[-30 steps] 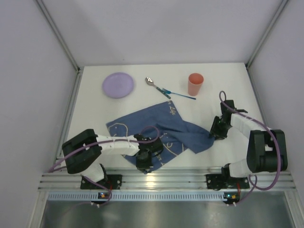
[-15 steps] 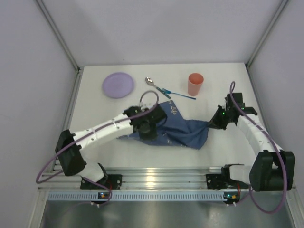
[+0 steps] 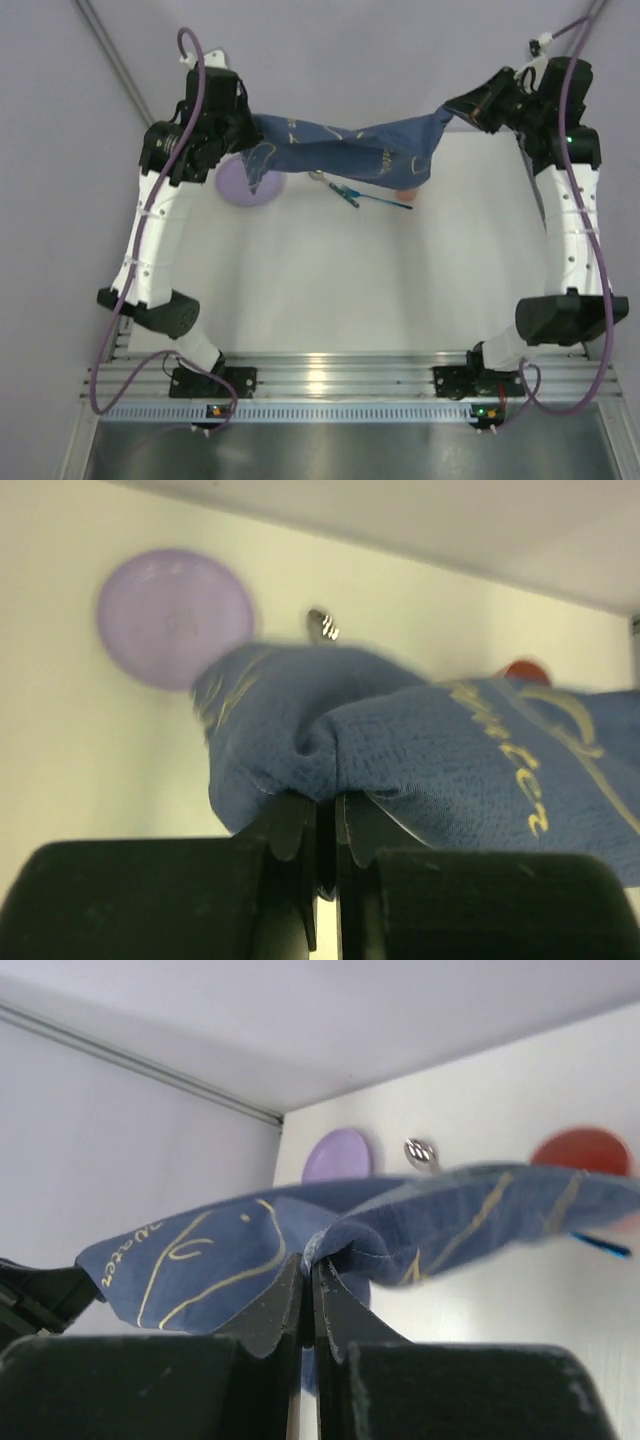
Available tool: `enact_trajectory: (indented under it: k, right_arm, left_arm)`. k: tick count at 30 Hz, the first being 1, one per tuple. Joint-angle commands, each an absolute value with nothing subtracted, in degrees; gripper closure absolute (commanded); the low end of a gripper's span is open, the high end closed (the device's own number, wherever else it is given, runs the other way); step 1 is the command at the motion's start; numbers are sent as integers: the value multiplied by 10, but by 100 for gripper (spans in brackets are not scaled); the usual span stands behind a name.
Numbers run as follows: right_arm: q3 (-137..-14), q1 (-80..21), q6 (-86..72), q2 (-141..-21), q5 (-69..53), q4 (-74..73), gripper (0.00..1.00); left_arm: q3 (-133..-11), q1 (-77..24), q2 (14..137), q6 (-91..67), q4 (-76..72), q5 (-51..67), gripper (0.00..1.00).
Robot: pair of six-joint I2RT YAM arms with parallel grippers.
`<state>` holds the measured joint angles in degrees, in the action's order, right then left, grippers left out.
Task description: Set the dinner table for one person
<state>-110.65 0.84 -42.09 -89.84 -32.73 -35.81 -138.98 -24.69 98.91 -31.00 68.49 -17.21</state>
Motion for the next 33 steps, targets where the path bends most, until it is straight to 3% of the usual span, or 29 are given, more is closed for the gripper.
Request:
enact_trajectory:
  k: [1,10,13,14,15,16,18,20,22,23,25,28,31,32,33]
  right_arm:
    - [-1033,36,-407,-796,-352,-397,100]
    - [-551,35,-369,-557,-292,-445,100]
    - [-461,35,-366,-532,-273,-445,100]
    - [-447,35,-362,-528,-267,-448,99]
    - [-434,35,-359,-524,-254,-459,96]
    - [-417,35,-353,-515,-248,-467,96]
    - [-404,34,-349,-504,-247,-488,81]
    - [-401,27,-348,-488,-247,-506,50]
    - [-417,25,-348,-468,-249,-529,43]
    - [-429,25,-349,-462,-249,-534,26]
    - [-466,24,-349,-457,-248,-534,17]
    - [-483,15,-354,-486,-269,-460,16]
    - [-458,4,-384,-559,-309,-339,27]
    - [-447,4,-393,-580,-319,-297,54]
    - [-436,-16,-399,-605,-327,-231,71]
  left_arm:
    - [-1244,-240,838,-279,653,-167,100]
    - [-707,-240,576,-414,632,-126,100]
    - [-582,-239,552,-470,632,-121,92]
    - [-561,-238,552,-482,635,-117,83]
    - [-543,-237,555,-508,637,-106,63]
    - [-521,-237,558,-519,646,-100,49]
    - [-511,-237,555,-540,657,-92,2]
    - [-522,-237,542,-544,667,-93,1]
    - [-561,-237,537,-544,674,-114,2]
    - [-577,-237,540,-541,675,-119,2]
    - [-620,-237,561,-520,658,-120,2]
    - [-622,-237,618,-480,586,-94,1]
    - [-589,-237,690,-444,486,-46,2]
    - [-580,-237,710,-439,462,-38,2]
    - [-571,-237,732,-434,445,-25,3]
